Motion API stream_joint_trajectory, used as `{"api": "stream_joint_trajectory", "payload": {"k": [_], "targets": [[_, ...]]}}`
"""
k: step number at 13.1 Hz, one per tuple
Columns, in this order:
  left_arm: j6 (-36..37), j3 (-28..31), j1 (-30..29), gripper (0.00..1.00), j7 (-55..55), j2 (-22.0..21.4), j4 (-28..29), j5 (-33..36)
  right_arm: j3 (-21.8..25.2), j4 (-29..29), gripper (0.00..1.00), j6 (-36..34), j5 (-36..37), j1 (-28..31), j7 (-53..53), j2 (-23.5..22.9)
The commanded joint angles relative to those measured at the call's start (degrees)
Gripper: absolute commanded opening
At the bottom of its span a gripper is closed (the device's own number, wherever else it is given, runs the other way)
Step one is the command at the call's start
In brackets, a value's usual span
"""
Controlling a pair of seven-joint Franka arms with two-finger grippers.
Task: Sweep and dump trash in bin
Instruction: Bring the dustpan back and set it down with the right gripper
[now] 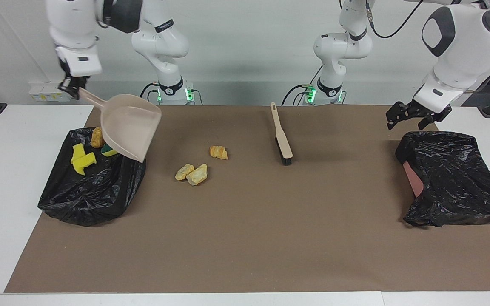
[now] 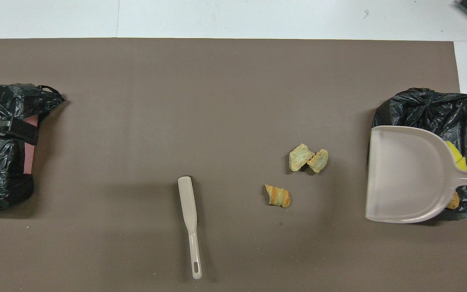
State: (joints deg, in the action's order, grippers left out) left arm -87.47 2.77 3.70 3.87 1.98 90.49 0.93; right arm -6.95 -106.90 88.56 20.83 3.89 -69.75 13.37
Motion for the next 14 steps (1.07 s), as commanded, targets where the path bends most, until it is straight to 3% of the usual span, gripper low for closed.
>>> {"api": "stream_joint_trajectory", "payload": {"k": [1,5,9,12,14], "targets": [[0.2,0.0,-0.5,1.00,0.9,-3.1,3.4,0.5,-0.1,-1.4,0.00,0.5,-7.7,-5.0,16.9,1.3],[0.3,0.0,-0.5,1.00,1.1,-2.8,2.5,0.7,-0.1,0.5,0.00,8.1,-15.2,-12.8,39.3,-4.3],[0.2,0.0,-0.4,1.00,1.1,-2.8,2.5,0.7,-0.1,5.3,0.00,19.2,-16.4,-18.4,54.7,-13.9],[0.2,0.0,-0.4,1.00,1.1,-2.8,2.5,0.7,-0.1,10.9,0.00,21.7,-16.8,-23.9,75.8,-22.7],[0.2,0.0,-0.4,1.00,1.1,-2.8,2.5,0.7,-0.2,15.0,0.00,24.8,-17.0,-25.2,83.4,-28.1]]}}
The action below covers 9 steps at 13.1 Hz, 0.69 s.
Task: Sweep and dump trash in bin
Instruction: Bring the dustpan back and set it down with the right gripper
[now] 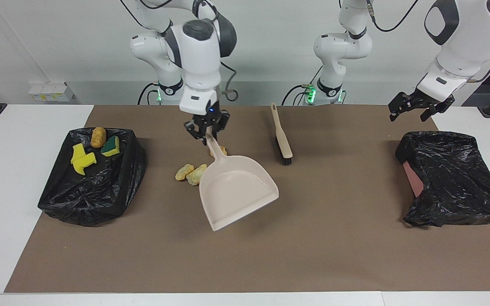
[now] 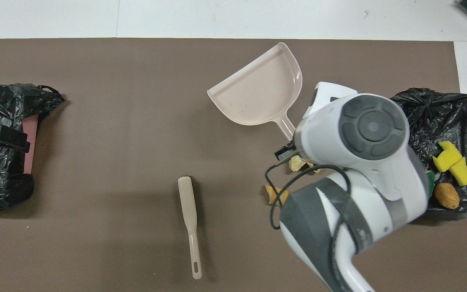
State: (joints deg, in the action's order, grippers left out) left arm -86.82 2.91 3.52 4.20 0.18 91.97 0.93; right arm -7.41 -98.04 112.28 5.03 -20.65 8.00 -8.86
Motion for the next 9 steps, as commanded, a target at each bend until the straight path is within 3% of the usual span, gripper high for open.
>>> {"api": "stream_joint_trajectory", "payload": {"k": [1,6,9], "targets": [[-0.5,-0.1,-0.2,1.00,0.7,-1.0,1.0,0.7,0.3,8.4,0.00,2.0,-1.2,-1.8,7.9,-8.9],[-0.5,-0.1,-0.3,1.00,0.7,-1.0,1.0,0.7,0.4,21.6,0.00,8.5,-2.1,-8.6,23.4,-24.4],[-0.5,-0.1,-0.3,1.00,0.7,-1.0,1.0,0.7,0.4,21.8,0.00,12.9,-2.2,-11.1,29.5,-27.7]]}}
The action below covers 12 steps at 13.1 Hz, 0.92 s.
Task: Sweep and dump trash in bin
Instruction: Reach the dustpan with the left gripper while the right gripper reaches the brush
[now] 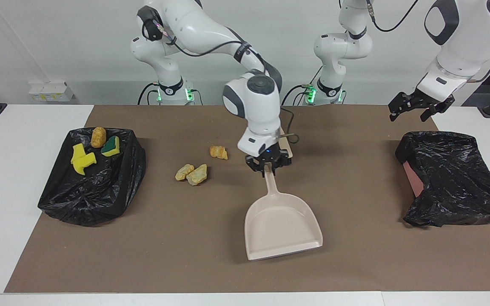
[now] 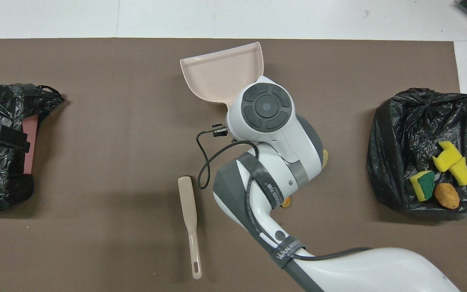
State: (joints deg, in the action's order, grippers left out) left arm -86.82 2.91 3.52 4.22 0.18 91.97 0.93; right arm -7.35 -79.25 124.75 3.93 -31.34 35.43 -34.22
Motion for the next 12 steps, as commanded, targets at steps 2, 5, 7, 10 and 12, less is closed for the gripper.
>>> {"api": "stream_joint_trajectory", "payload": {"k": [2,5,7,10,12], "targets": [[-0.5,-0.1,-0.2,1.00,0.6,-1.0,1.0,0.7,0.3,3.1,0.00,1.7,-1.0,-2.2,5.3,-4.4],[-0.5,-0.1,-0.3,1.00,0.7,-1.0,1.0,0.7,0.2,3.1,0.00,1.3,-1.3,-2.8,6.4,-5.0],[-0.4,-0.1,-0.3,1.00,0.7,-1.0,1.0,0.7,0.3,3.0,0.52,1.2,-1.7,-2.6,6.1,-4.7],[-0.8,-0.1,-0.3,1.00,0.8,-0.9,0.9,0.7,0.3,0.4,1.00,0.9,-2.2,-2.3,4.4,-0.7],[-1.9,-0.1,-0.2,1.00,0.4,-0.8,0.9,0.6,0.1,-2.0,1.00,-1.9,-3.8,-2.1,4.5,3.0]]}}
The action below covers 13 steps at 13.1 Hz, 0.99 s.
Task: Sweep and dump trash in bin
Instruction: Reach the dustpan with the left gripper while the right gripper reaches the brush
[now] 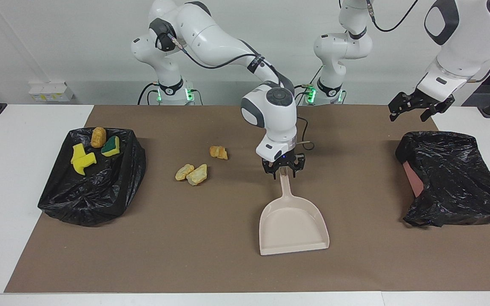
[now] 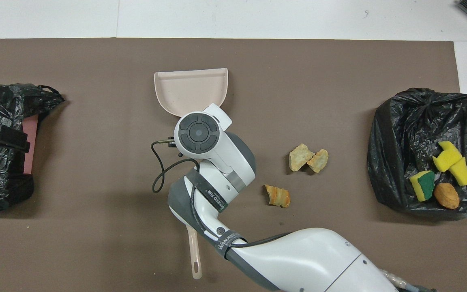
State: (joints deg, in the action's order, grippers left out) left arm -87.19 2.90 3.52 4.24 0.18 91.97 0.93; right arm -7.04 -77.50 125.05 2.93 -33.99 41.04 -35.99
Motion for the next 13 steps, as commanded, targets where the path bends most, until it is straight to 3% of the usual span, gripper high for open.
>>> {"api": "stream_joint_trajectory", "payload": {"k": [1,3,7,10,13], "targets": [[-2.9,-0.2,0.5,1.00,0.7,-0.7,1.1,0.6,-0.2,-4.8,1.00,-3.4,-3.9,0.4,-1.0,6.2],[-11.1,-0.9,2.3,1.00,-0.5,-0.4,1.9,0.5,-0.6,-9.9,1.00,-3.8,-4.2,-0.5,-0.6,10.8],[-15.5,-0.9,8.8,1.00,-5.1,3.1,2.8,0.5,-5.7,-24.5,1.00,-2.7,-6.0,-1.1,-0.5,19.8],[-20.8,-0.9,12.9,1.00,-9.9,8.2,2.7,0.5,-9.6,-37.1,1.00,1.3,-7.1,-1.5,-1.4,26.9],[-24.9,-0.8,16.9,1.00,-14.4,12.8,2.3,0.6,-10.1,-42.9,1.00,4.1,-10.3,-4.2,-1.4,28.8]]}}
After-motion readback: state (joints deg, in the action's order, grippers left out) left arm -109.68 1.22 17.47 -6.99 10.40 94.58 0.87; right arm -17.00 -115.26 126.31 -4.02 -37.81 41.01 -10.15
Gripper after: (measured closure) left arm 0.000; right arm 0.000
